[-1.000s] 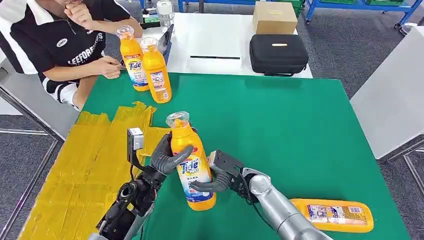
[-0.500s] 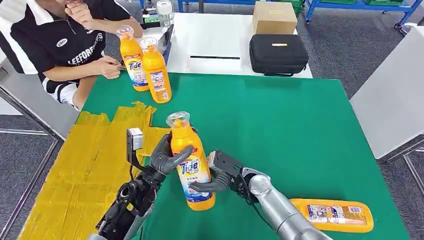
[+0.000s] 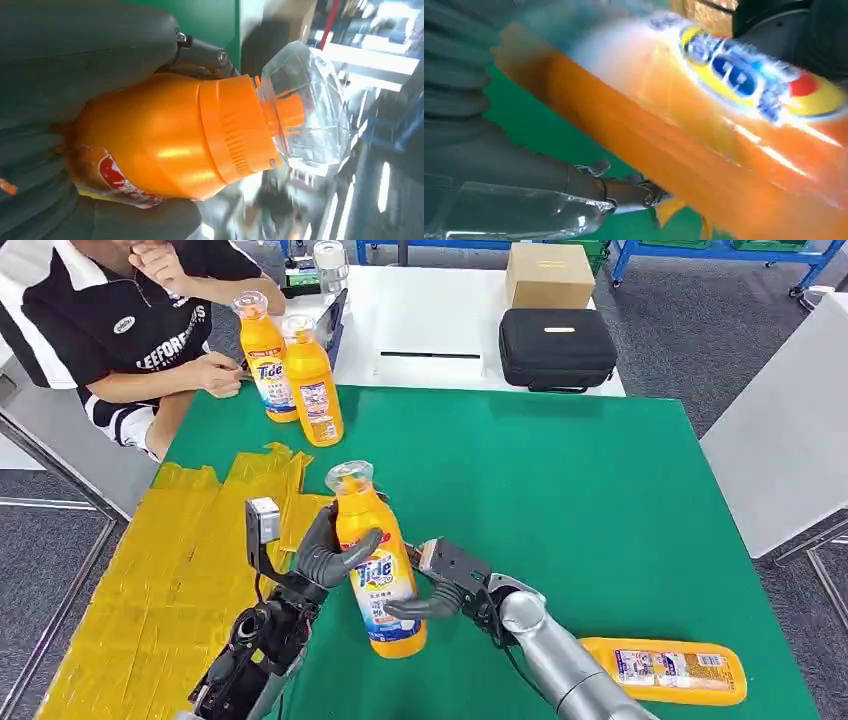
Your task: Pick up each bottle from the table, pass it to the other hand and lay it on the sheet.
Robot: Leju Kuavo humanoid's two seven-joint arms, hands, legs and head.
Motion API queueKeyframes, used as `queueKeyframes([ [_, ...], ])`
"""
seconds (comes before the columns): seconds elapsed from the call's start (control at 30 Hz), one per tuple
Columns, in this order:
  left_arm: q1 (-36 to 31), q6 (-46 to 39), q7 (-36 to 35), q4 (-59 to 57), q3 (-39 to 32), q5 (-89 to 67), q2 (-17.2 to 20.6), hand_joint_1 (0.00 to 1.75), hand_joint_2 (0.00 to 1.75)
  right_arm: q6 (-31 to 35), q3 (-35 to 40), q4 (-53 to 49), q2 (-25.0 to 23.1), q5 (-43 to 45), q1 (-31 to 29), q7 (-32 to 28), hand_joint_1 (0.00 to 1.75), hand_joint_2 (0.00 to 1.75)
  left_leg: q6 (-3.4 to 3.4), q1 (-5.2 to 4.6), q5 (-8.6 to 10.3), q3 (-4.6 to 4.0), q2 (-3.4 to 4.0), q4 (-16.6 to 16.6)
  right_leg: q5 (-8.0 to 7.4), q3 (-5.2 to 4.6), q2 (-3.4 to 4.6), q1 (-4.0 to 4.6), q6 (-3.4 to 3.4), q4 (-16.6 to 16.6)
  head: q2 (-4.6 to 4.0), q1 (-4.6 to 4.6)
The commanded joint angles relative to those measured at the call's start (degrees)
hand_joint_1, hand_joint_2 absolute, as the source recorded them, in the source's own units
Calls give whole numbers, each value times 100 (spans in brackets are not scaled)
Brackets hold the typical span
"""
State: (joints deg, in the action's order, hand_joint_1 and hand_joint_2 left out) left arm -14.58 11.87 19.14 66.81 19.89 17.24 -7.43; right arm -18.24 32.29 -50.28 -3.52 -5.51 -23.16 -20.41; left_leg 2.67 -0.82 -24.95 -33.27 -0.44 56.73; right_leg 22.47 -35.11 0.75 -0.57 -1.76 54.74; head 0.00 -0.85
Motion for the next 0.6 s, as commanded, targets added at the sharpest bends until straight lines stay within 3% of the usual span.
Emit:
queueKeyframes([
  [0.03, -65, -2205, 506, 654, -534, -2077, 160, 175, 175, 549, -732, -2302, 516, 245, 915, 119, 0, 0, -12, 4, -7, 5, -10, 2, 10, 9, -16, 4, 3, 1, 0, 2],
  [0.1, -60, -2725, 564, 857, -711, -2546, 155, 175, 175, 738, -867, -2847, 564, 284, 1089, 181, 0, 0, -14, 5, -11, 6, -13, 6, 15, 11, -20, 5, 4, 5, 0, 2],
  [0.23, -40, -2715, 541, 917, -752, -2559, 169, 175, 175, 749, -876, -2948, 572, 298, 1103, 257, 0, 0, -13, 3, -9, 5, -1, 2, 9, 8, -8, 2, 4, 2, 0, 2],
  [0.27, -43, -3061, 646, 909, -768, -2878, 169, 175, 175, 809, -893, -2900, 548, 287, 1090, 227, 0, 175, -19, 5, -16, 19, -1, 5, 16, 21, -10, 5, 6, 4, 0, 2],
  [0.3, -67, -4219, 854, 884, -808, -4025, 171, 175, 175, 976, -966, -2992, 509, 245, 1143, 155, 0, 175, -12, 2, -7, 7, -4, 0, 8, 10, -9, 2, 3, -1, 0, 0],
  [0.33, -46, -4620, 914, 1021, -862, -4387, 180, 175, 175, 1019, -1010, -3183, 527, 249, 1228, 145, 0, 175, -20, 6, -16, 21, -2, 4, 15, 25, -11, 6, 6, 2, 0, 2],
  [0.5, 399, -5187, 1098, 2048, -1213, -4685, 362, 175, 175, 1071, -1182, -3521, 562, 191, 1461, 128, 0, 175, -18, 4, -17, 18, 6, 1, 16, 18, -2, 4, 6, 2, 0, 4],
  [0.6, 478, -5187, 1436, 2349, -1720, -5083, 141, 175, 175, 1077, -1282, -3434, 510, 185, 1445, 86, 0, 175, -17, 8, -19, 17, 16, 3, 12, 16, 8, 8, 6, 0, 0, 2],
])
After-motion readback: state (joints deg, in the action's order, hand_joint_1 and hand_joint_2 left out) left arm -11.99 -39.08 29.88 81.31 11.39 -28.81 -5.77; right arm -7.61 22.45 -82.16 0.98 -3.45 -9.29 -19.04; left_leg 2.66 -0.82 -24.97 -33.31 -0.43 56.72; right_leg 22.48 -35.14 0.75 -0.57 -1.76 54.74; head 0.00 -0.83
